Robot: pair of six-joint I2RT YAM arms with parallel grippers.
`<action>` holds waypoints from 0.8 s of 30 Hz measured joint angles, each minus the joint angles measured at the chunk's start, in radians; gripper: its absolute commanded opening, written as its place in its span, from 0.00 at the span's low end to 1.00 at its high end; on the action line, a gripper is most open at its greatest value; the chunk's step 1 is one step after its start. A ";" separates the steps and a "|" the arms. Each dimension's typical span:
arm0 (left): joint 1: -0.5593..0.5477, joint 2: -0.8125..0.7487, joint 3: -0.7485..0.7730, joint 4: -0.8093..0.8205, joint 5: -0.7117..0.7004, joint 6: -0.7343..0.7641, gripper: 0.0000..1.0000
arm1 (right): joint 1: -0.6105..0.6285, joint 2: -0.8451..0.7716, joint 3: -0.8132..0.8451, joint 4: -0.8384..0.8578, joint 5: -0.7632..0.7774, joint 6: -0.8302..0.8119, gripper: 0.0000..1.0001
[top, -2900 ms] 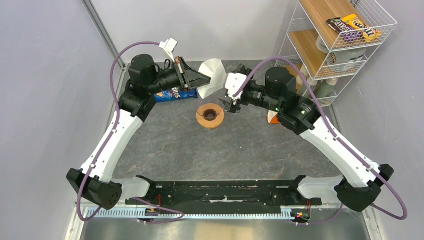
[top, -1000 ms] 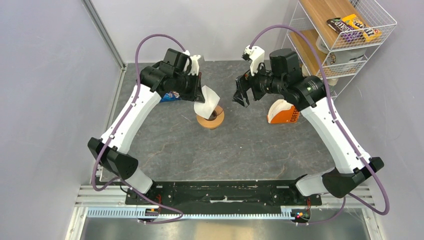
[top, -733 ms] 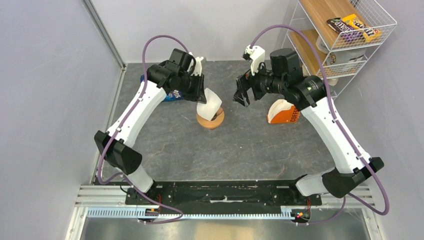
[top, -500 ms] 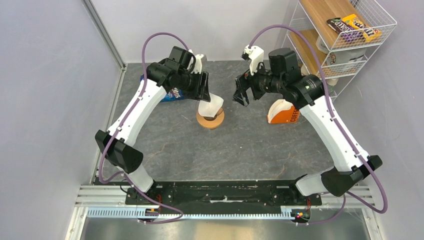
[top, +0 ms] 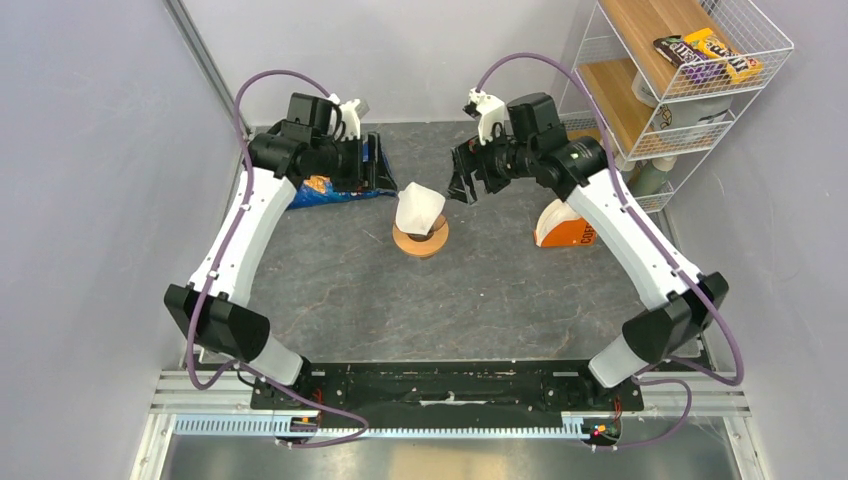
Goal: Place the coffee filter in the dripper
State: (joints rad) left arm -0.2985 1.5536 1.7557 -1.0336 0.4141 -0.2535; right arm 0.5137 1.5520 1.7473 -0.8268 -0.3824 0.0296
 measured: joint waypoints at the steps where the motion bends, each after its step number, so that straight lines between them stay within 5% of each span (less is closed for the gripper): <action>1: -0.001 -0.005 -0.014 0.011 0.014 0.000 0.76 | 0.000 0.018 0.005 0.003 -0.003 0.011 0.97; 13: -0.013 -0.027 -0.140 0.093 0.053 -0.030 0.88 | 0.026 0.150 0.064 0.018 0.035 0.022 0.97; 24: 0.140 -0.115 -0.187 0.200 0.067 -0.103 0.91 | 0.141 0.251 0.106 -0.006 0.137 -0.113 0.97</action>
State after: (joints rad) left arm -0.1581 1.4384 1.5692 -0.8333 0.4808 -0.3561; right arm 0.6544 1.8034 1.8530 -0.8326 -0.2455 -0.0834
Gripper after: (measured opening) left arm 0.903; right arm 0.968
